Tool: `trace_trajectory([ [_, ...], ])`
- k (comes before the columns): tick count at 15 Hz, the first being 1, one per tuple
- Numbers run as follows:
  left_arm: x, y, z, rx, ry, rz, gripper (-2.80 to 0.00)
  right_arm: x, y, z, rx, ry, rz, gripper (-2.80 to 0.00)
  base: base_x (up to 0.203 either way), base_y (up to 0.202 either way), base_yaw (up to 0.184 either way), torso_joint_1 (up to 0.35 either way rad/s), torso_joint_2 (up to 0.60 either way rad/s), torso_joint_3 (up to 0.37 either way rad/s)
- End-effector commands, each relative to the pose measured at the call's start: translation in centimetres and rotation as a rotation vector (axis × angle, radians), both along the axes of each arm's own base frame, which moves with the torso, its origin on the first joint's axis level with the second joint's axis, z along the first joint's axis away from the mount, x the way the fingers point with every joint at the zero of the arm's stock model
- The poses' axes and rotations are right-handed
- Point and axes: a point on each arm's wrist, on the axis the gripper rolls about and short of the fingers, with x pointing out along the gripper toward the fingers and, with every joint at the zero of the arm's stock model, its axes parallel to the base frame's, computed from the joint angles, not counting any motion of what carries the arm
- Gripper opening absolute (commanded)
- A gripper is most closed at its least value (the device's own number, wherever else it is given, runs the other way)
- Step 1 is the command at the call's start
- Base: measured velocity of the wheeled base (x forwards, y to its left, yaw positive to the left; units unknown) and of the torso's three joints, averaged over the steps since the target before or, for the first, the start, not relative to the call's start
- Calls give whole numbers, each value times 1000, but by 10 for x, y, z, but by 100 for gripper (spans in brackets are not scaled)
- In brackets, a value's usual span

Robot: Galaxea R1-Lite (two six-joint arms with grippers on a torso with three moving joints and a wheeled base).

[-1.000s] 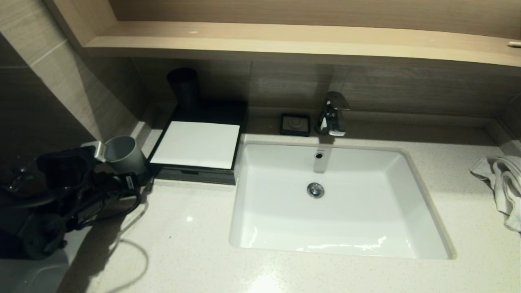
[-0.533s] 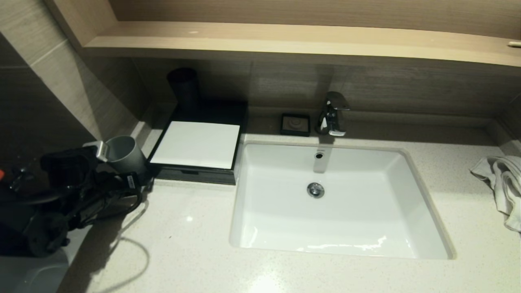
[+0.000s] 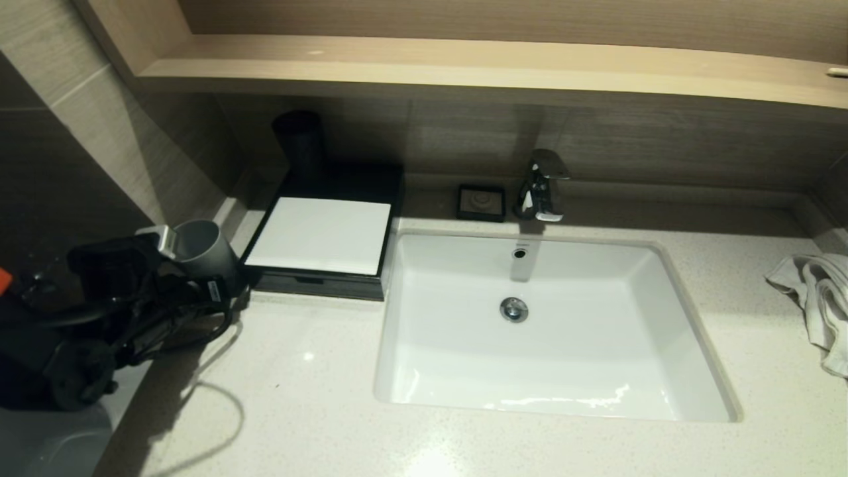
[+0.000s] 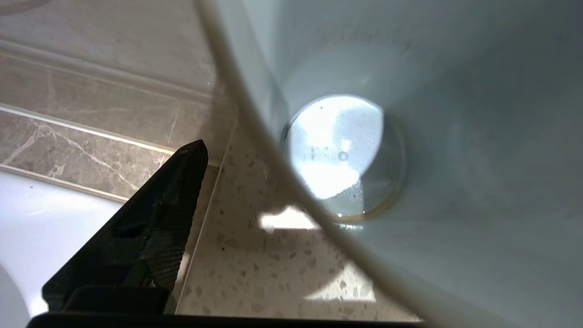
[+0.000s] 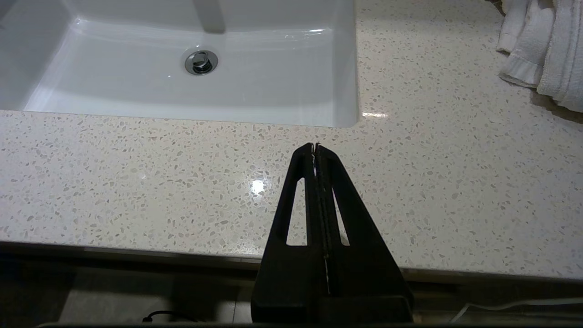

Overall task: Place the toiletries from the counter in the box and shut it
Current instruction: Pick up the cup

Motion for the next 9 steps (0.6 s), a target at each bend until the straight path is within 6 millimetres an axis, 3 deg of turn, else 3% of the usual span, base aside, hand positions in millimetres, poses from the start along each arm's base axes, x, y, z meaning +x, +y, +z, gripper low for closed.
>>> trace_trajectory([
  [1, 3, 0, 1, -1, -13, 1, 0, 0, 0, 0, 0, 0, 1, -280, 0, 0, 0, 0, 0, 0],
  [3, 4, 0, 1, -1, -13, 1, 0, 0, 0, 0, 0, 0, 1, -280, 0, 0, 0, 0, 0, 0],
  [4, 4, 0, 1, -1, -16, 1, -280, 0, 0, 0, 0, 0, 1, -280, 0, 0, 0, 0, 0, 0],
  [9, 4, 0, 2, -1, -21, 1, -280, 0, 0, 0, 0, 0, 0, -280, 0, 0, 0, 0, 0, 0],
])
